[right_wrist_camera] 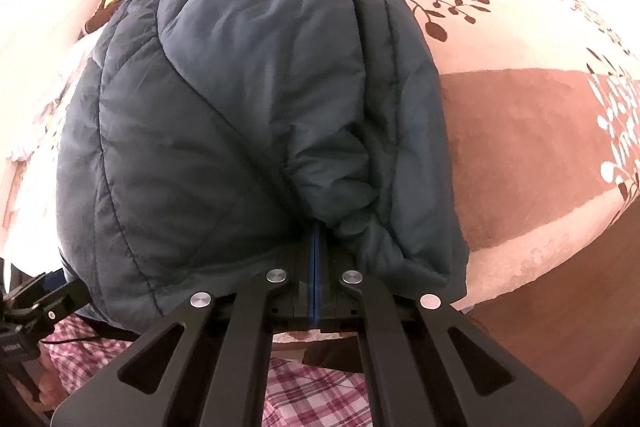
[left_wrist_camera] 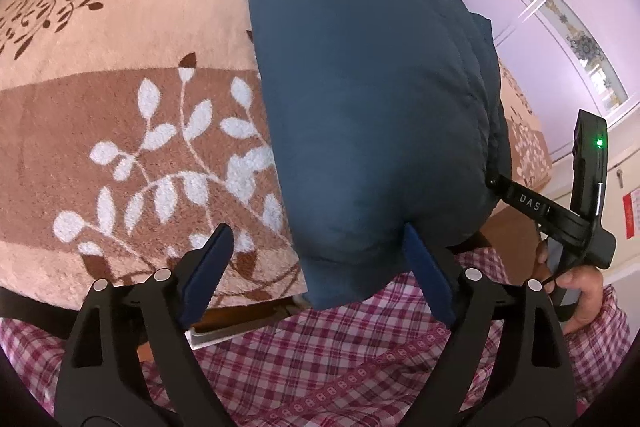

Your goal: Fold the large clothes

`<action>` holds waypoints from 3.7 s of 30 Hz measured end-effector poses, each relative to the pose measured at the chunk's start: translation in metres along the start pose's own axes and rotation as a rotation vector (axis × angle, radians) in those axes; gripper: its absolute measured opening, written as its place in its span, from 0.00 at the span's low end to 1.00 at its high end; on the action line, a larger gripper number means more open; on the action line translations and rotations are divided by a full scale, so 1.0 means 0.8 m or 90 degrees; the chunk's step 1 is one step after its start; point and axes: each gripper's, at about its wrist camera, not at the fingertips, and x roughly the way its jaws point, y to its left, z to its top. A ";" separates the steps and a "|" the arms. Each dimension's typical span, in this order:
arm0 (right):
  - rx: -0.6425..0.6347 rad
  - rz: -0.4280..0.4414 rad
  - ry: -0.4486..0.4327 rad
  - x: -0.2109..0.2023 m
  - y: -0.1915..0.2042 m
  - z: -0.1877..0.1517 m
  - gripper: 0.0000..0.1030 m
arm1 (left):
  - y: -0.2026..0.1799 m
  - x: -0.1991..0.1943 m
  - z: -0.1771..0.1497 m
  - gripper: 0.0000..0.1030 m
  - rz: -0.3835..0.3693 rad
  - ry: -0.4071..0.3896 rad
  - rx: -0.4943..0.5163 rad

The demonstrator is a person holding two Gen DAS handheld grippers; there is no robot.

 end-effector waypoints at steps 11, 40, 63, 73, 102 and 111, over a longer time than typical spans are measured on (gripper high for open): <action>0.032 0.041 0.009 0.000 -0.016 0.005 0.00 | 0.023 0.000 0.008 0.91 -0.049 0.007 -0.002; 0.093 0.177 -0.025 -0.042 -0.106 0.124 0.81 | 0.023 0.027 0.091 0.92 -0.156 -0.002 -0.068; 0.176 0.428 0.073 0.043 -0.121 0.096 0.41 | 0.000 0.042 0.099 0.77 -0.156 -0.044 -0.026; 0.058 0.393 -0.026 -0.002 -0.061 0.125 0.34 | 0.002 0.005 0.149 0.68 -0.085 -0.177 0.034; -0.005 0.325 -0.050 0.144 0.102 0.230 0.56 | 0.163 0.007 0.237 0.83 0.030 -0.260 -0.015; 0.018 0.284 -0.044 0.118 0.092 0.234 0.69 | 0.149 -0.025 0.214 0.83 0.058 -0.243 -0.038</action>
